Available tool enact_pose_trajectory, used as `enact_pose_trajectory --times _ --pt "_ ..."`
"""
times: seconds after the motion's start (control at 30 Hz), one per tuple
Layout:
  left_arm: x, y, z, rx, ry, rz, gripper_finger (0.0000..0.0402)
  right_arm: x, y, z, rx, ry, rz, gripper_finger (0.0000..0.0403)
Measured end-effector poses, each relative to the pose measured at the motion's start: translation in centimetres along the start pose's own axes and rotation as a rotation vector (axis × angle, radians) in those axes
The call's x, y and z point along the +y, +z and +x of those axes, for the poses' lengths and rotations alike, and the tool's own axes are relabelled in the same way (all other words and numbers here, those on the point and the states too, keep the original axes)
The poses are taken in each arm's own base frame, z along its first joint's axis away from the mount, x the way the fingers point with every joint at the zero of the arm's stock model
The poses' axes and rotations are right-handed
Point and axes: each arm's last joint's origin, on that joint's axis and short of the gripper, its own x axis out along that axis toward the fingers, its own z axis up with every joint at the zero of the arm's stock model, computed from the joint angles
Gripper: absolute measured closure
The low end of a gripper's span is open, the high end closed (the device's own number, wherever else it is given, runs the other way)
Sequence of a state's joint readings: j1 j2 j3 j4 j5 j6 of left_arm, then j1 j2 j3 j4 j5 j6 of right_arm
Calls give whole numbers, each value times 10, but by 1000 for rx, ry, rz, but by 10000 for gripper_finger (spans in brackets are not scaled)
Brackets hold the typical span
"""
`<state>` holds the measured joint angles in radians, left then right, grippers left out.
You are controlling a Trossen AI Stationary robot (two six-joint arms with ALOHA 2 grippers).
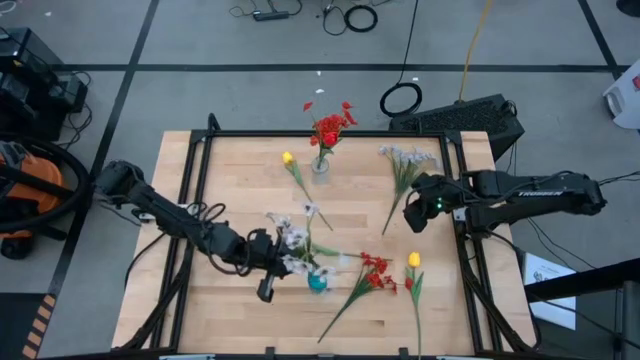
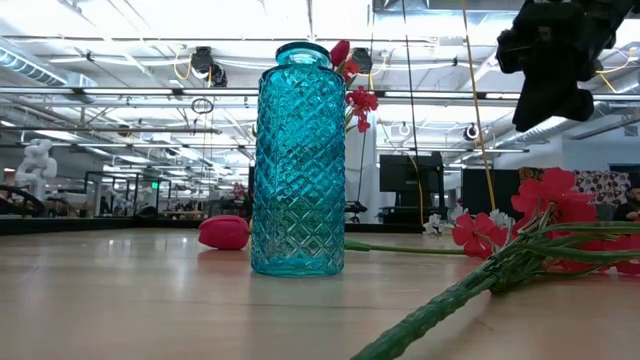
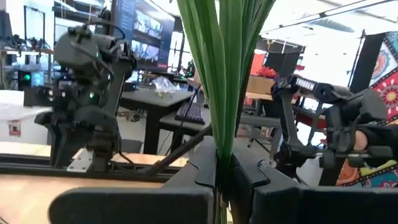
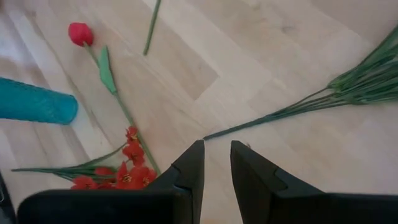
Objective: Sort flowers into vase by color
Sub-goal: Put the bottom white flowers into the blue vase
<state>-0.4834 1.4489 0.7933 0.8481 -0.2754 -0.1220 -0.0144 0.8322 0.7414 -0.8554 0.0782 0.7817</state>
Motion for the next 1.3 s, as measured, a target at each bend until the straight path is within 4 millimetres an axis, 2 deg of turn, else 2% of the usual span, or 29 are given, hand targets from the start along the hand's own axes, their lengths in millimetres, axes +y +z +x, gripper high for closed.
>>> enact_pose_trajectory --times 0.17,0.77,1.03,1.17,1.3 --pt "0 -12 6 -14 23 27 385 5 -4 0 12 22 -14 333" --pt "6 -49 16 101 69 65 383 10 -10 -1 12 30 -37 333" --pt "10 -64 16 214 94 93 359 10 -10 -1 8 26 -37 333" --pt "12 -66 16 232 103 99 351 10 -9 -1 -7 13 -36 333" --pt "14 -67 15 241 143 19 336 10 -9 -1 -11 9 -36 333"
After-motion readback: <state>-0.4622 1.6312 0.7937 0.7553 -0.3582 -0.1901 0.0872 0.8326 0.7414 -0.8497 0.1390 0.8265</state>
